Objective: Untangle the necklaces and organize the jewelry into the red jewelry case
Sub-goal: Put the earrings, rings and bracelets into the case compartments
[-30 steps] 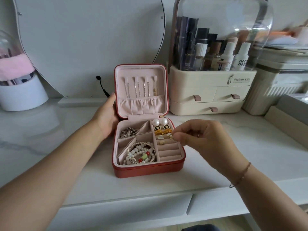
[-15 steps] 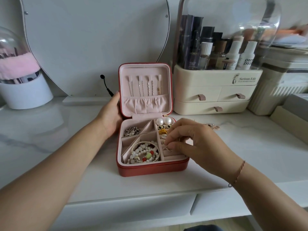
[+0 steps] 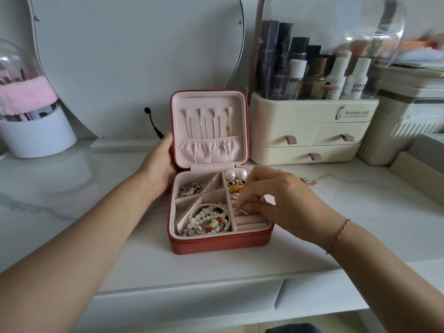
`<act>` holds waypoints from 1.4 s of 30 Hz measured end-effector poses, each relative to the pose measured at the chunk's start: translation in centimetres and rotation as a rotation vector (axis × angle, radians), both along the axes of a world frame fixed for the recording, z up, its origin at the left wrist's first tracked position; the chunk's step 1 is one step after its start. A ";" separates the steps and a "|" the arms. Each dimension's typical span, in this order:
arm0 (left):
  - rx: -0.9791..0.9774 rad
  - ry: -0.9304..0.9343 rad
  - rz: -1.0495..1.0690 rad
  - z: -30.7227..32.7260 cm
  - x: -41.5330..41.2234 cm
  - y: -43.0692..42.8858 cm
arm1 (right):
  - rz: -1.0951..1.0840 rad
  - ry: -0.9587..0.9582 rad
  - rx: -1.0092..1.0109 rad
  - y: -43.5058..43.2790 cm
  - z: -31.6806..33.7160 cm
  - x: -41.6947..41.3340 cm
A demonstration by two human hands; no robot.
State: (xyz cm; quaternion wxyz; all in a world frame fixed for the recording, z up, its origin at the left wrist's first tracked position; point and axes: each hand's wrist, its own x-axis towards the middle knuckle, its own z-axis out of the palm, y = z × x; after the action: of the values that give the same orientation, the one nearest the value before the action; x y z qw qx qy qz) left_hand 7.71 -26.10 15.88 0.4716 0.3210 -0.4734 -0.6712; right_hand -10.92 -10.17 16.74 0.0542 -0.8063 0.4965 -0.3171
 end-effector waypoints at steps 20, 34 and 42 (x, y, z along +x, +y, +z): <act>0.015 0.004 0.025 0.1 0.0 0.0 | -0.213 -0.041 0.015 1.3 -0.3 0.7; 0.017 0.005 -0.003 0.2 0.0 0.1 | -0.192 0.008 -0.124 2.0 -1.3 1.3; 0.004 -0.042 0.001 0.2 0.3 0.2 | -0.236 0.012 -0.137 3.2 -1.9 2.1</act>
State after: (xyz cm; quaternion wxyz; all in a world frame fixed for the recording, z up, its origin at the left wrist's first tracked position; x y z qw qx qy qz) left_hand 7.97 -25.92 16.07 0.4614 0.3360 -0.4815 -0.6651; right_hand -8.79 -6.99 14.81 -0.0417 -0.7459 0.5653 -0.3498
